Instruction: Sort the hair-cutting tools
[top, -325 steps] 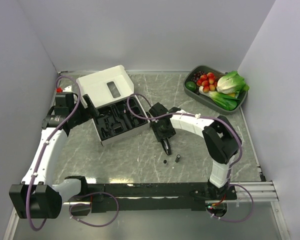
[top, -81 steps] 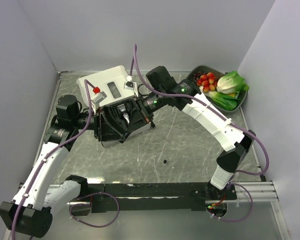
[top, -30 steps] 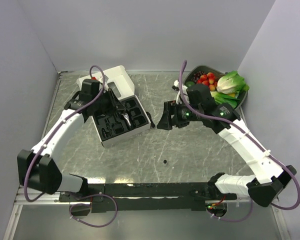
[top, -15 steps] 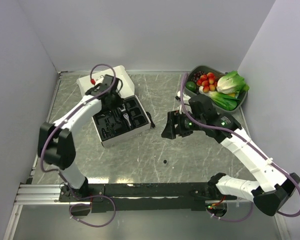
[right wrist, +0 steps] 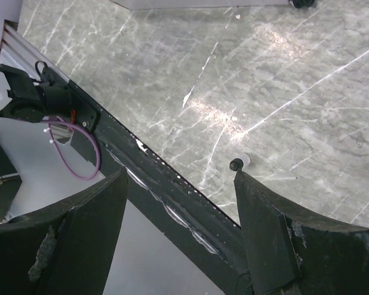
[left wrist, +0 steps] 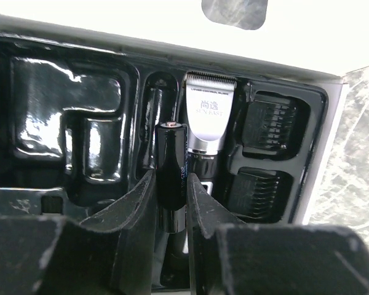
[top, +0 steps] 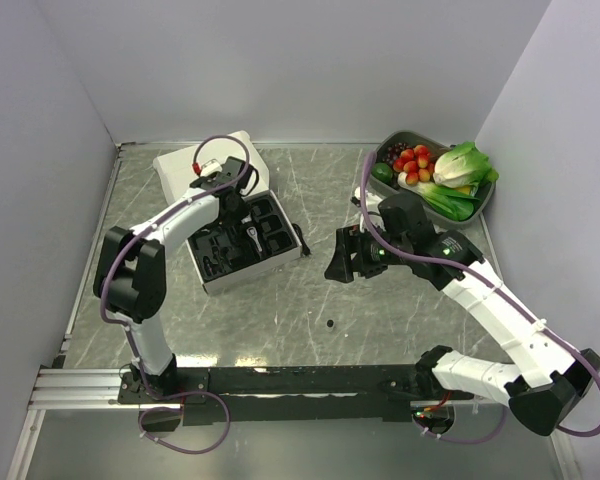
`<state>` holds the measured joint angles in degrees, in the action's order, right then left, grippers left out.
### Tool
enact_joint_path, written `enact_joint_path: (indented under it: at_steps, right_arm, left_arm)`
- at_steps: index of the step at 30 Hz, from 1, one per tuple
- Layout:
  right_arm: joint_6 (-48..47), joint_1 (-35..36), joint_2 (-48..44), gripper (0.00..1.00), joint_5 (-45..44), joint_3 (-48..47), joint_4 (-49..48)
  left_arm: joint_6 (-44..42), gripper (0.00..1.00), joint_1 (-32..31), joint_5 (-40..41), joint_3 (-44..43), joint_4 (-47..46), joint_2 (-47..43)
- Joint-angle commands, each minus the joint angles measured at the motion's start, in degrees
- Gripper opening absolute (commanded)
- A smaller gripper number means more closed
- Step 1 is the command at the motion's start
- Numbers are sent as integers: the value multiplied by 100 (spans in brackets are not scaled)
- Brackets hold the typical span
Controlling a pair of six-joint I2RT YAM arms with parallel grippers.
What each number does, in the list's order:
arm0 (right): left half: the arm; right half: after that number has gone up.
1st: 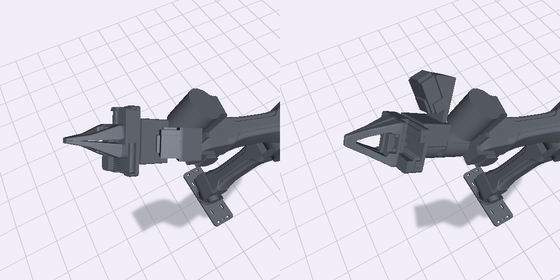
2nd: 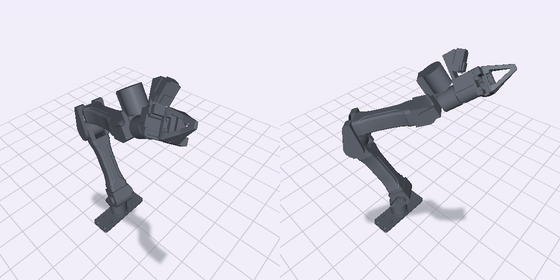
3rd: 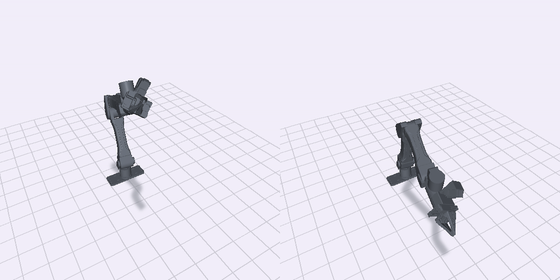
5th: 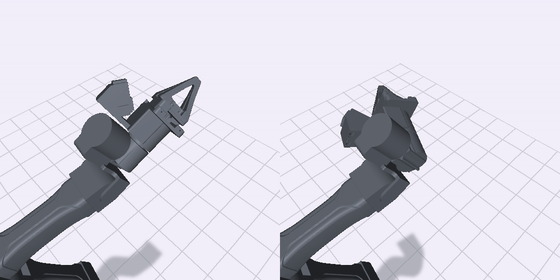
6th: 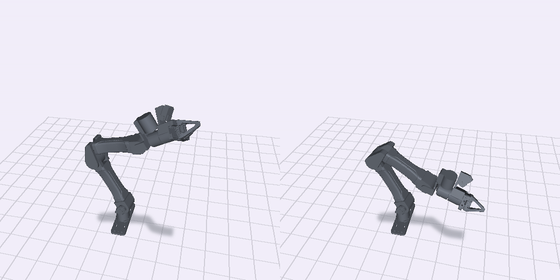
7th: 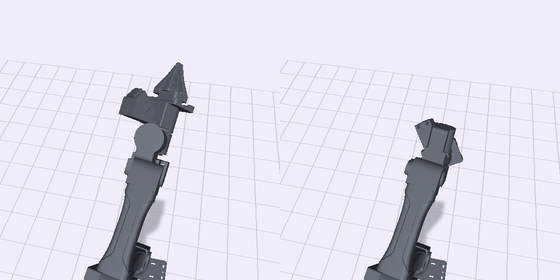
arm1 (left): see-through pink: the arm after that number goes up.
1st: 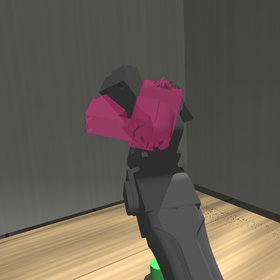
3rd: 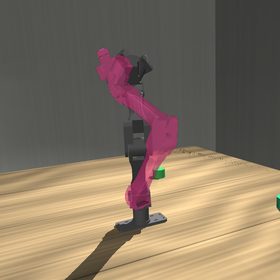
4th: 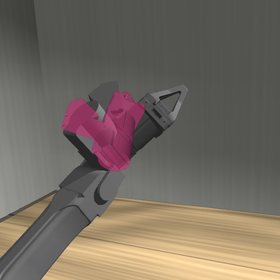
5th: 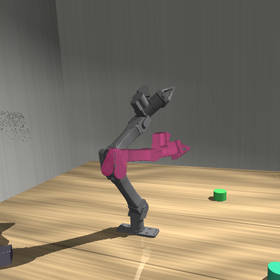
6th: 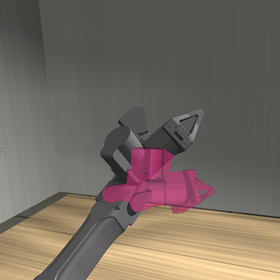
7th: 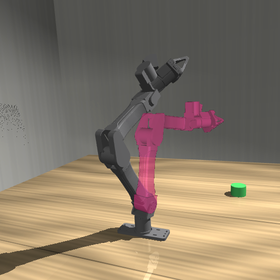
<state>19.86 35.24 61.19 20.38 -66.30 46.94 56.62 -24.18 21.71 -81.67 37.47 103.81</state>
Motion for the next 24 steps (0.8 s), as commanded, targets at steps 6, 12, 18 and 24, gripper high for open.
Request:
enact_joint_path:
  at_steps: [6,12,18,24]
  right_arm:
    - [-96,9,25,78,1,12,-238]
    - [-70,17,25,78,27,56,-273]
    - [-61,17,-2,78,18,100,-299]
    - [-78,9,-2,78,-8,118,-282]
  left_arm:
    - [-652,1,-7,377,-279,-47,166]
    - [-802,1,-7,386,-279,-152,341]
    - [-854,1,1,447,-306,-214,526]
    - [-898,2,10,483,-315,-276,614]
